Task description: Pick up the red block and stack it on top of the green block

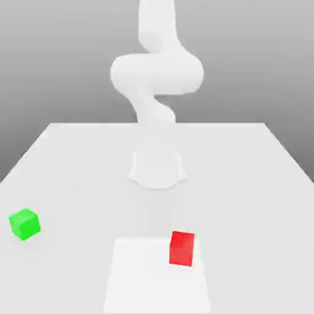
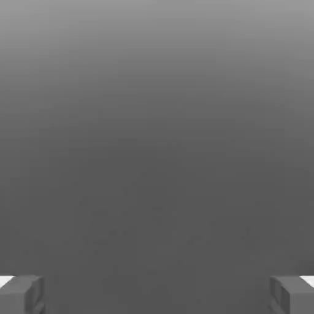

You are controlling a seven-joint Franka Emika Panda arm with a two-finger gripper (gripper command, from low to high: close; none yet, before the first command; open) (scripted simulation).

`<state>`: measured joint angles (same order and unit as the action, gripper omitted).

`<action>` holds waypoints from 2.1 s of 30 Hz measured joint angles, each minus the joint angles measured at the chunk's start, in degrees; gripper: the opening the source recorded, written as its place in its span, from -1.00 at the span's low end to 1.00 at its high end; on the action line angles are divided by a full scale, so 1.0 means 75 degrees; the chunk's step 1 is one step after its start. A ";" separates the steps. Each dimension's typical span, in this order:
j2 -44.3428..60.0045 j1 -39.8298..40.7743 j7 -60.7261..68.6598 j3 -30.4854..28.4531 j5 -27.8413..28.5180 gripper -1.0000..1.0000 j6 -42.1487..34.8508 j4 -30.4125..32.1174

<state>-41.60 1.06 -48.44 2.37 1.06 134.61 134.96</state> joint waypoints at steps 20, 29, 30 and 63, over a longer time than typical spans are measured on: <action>0.5540 0.0249 -0.2180 0.1226 -0.0095 0.00 0.3676 0.3558; 0.7160 -0.0174 -0.3031 0.0507 0.1058 0.00 0.5022 0.3364; 0.7280 -0.0262 -0.3088 0.0400 0.1137 -1.00 0.5123 0.3354; 0.5351 0.4436 -0.5643 -0.1307 -0.0147 -1.00 0.2476 0.2604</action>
<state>-1.47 34.33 -90.77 -7.43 -0.05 153.18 154.48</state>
